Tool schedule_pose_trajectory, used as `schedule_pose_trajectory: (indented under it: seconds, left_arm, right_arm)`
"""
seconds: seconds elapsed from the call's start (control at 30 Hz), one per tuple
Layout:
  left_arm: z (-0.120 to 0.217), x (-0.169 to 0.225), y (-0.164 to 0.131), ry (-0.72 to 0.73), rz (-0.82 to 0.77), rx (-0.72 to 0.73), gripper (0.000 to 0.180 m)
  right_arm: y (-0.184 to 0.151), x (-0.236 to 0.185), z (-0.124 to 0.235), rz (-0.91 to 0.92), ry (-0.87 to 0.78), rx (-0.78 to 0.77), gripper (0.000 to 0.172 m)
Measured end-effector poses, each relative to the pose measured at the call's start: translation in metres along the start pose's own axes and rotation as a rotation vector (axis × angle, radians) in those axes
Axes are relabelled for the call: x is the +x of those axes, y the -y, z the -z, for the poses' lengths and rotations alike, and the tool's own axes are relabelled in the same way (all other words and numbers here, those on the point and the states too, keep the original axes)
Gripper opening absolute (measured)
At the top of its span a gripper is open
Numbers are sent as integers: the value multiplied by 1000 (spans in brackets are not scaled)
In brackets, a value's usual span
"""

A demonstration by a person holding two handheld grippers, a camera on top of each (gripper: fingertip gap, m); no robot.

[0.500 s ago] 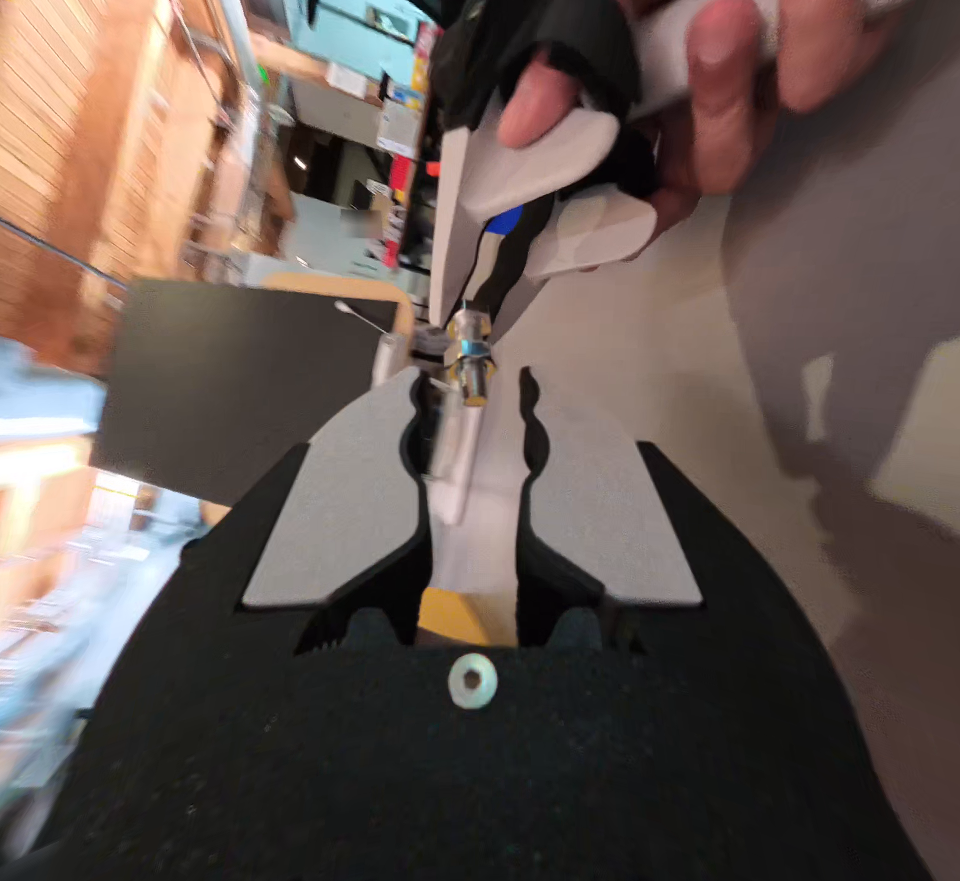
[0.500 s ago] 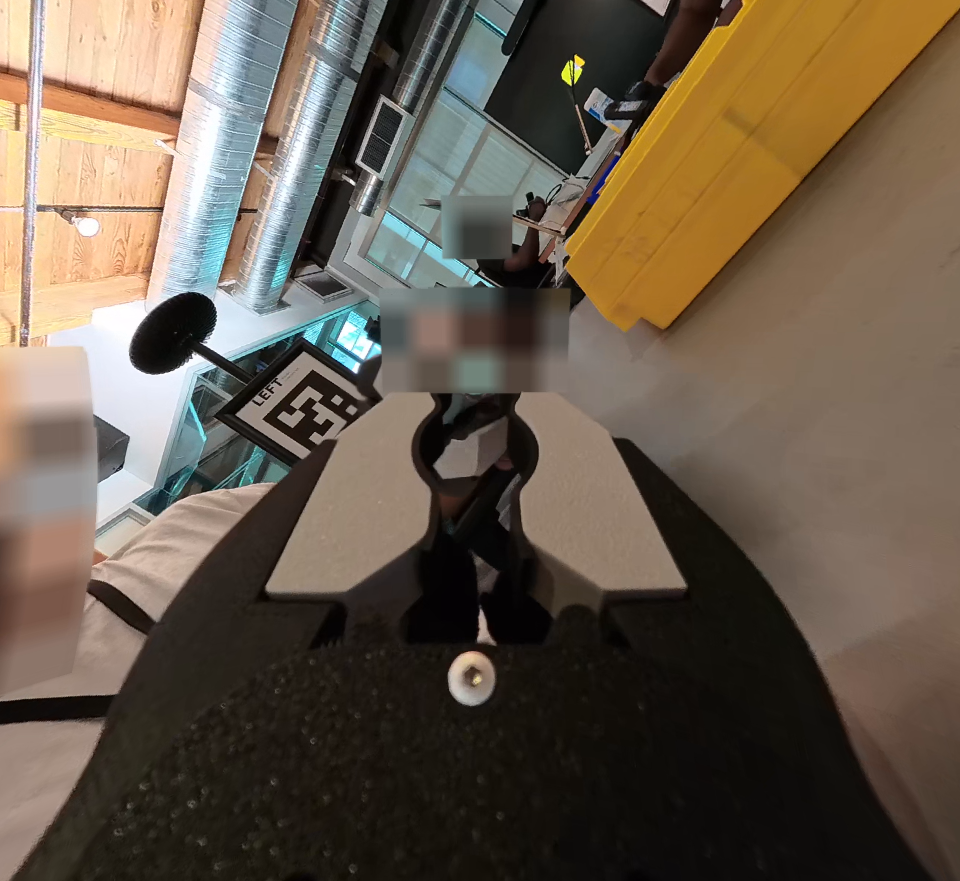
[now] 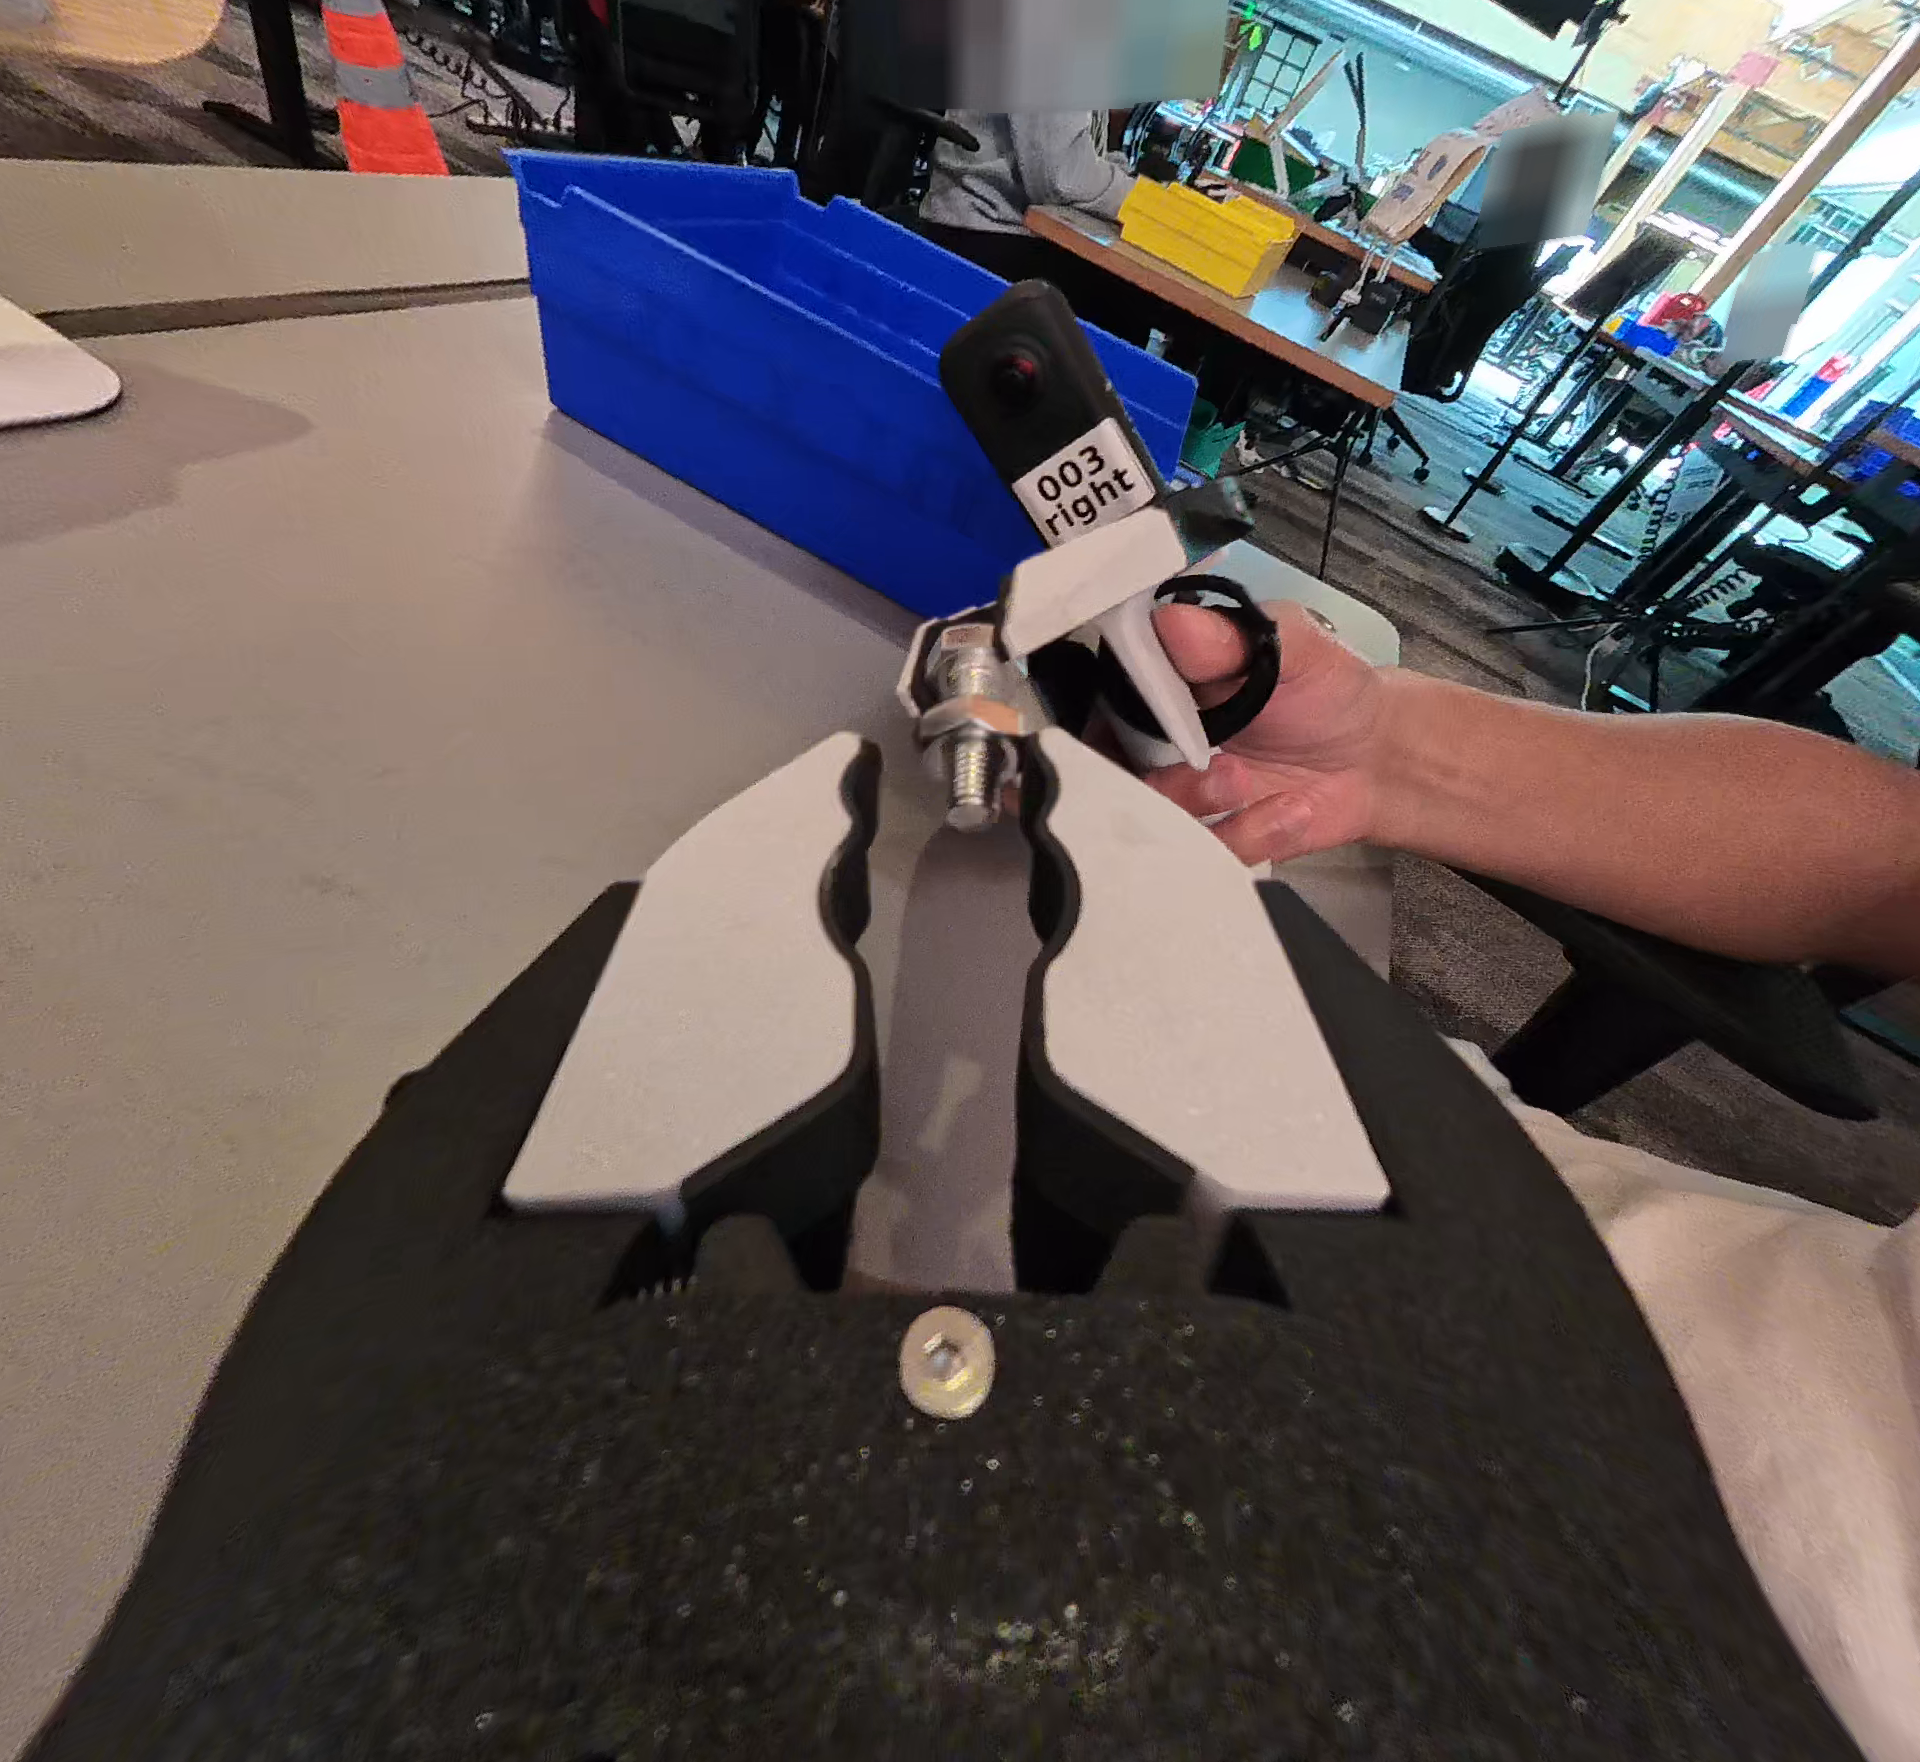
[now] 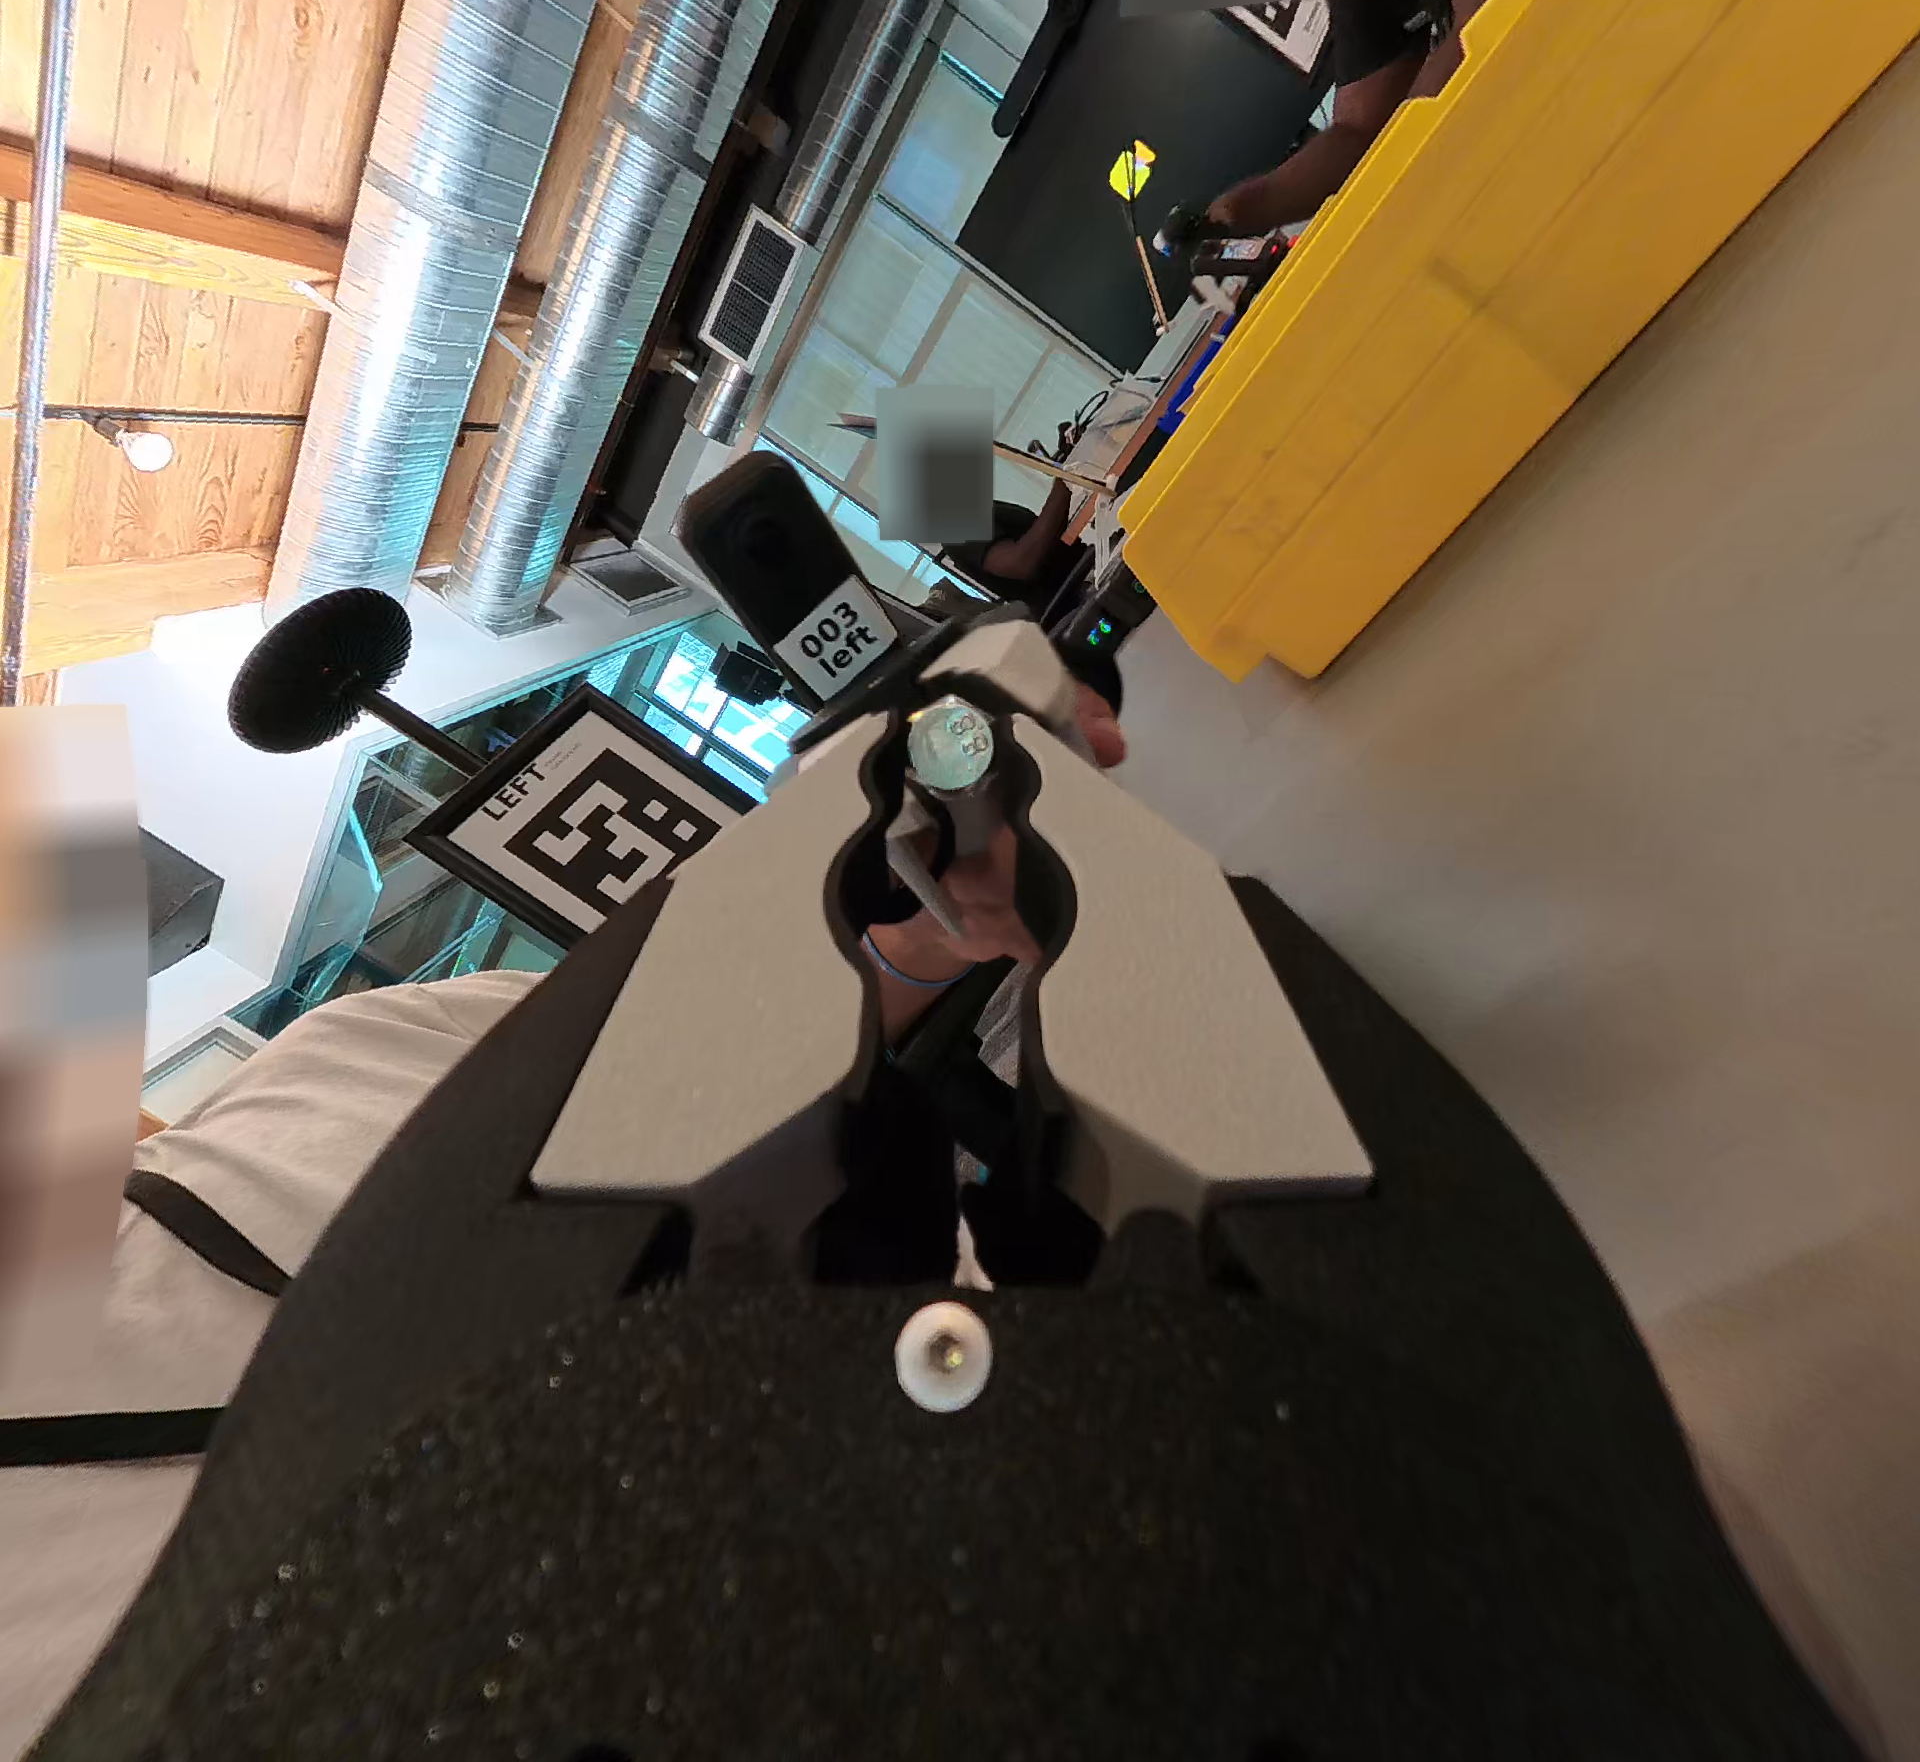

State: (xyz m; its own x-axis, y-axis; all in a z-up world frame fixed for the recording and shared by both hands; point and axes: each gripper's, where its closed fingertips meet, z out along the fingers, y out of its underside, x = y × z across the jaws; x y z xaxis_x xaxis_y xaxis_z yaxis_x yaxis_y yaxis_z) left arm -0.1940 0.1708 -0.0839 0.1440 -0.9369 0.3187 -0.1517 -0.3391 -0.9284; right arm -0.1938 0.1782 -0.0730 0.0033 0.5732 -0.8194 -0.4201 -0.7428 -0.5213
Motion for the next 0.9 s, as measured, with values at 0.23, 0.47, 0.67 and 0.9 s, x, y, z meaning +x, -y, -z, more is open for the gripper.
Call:
schedule_pose_trajectory:
  seconds: [0.23, 0.47, 0.67, 0.9]
  left_arm:
    - [2, 0, -1, 170, -548, -71, 17]
    - [9, -7, 3, 612, -1723, -198, 17]
    - [6, 2, -1, 449, -1276, -162, 36]
    - [5, 1, -1, 112, -225, -39, 39]
  right_arm:
    - [-3, 0, -1, -11, 3, -10, 17]
    - [-5, 2, -3, -25, 3, -15, 17]
    - [1, 0, 2, -21, 9, 2, 17]
    - [5, -2, 5, -17, 9, 19, 17]
